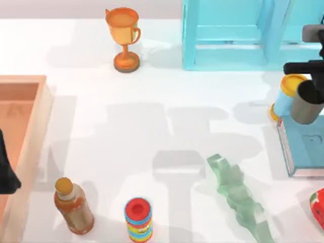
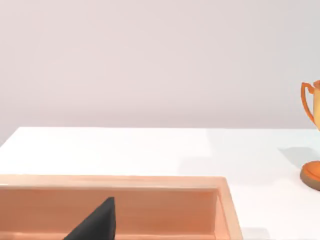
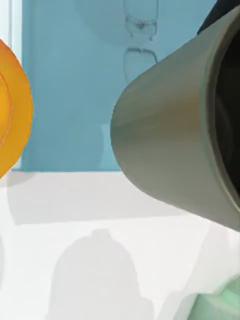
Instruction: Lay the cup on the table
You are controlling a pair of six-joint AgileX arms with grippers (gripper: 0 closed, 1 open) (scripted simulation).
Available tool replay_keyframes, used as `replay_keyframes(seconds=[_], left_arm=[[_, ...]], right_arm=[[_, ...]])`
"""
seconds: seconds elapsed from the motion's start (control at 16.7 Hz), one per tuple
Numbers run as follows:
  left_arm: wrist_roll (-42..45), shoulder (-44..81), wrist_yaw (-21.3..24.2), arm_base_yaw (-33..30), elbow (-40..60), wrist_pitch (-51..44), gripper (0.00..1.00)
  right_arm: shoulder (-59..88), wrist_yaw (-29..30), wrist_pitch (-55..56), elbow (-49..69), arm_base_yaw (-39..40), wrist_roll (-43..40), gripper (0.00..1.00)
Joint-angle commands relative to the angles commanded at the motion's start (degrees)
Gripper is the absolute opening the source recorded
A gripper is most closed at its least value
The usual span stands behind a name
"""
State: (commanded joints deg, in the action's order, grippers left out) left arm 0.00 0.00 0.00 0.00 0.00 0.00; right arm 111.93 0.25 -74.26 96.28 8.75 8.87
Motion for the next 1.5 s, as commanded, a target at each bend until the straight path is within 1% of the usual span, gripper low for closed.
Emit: replay_keyframes(seconds=[0.3, 0.48, 0.72, 1.02, 1.2, 1.5], left_arm=[[0.00, 0.00, 0.00, 0.00, 0.00, 0.00, 1.00], [0.00, 0.00, 0.00, 0.00, 0.00, 0.00, 1.00], [0.00, 0.00, 0.00, 0.00, 0.00, 0.00, 1.00], [0.00, 0.00, 0.00, 0.00, 0.00, 0.00, 1.00], [0.00, 0.00, 0.00, 0.00, 0.00, 0.00, 1.00], [0.00, 0.00, 0.00, 0.00, 0.00, 0.00, 1.00]], right_arm=[[8.18, 0.03, -5.00, 12.07, 15.56, 14.00, 0.00], [12.57, -0.25, -8.01, 18.88, 21.01, 19.92, 0.00], [15.62, -0.26, -10.02, 25.70, 23.16, 23.97, 0.00], [16.00, -0.18, -10.14, 26.95, 23.46, 24.48, 0.00], [15.85, -0.31, -9.13, 25.94, 23.14, 24.67, 0.00], [16.38, -0.18, -0.73, 18.13, 24.10, 25.17, 0.00]])
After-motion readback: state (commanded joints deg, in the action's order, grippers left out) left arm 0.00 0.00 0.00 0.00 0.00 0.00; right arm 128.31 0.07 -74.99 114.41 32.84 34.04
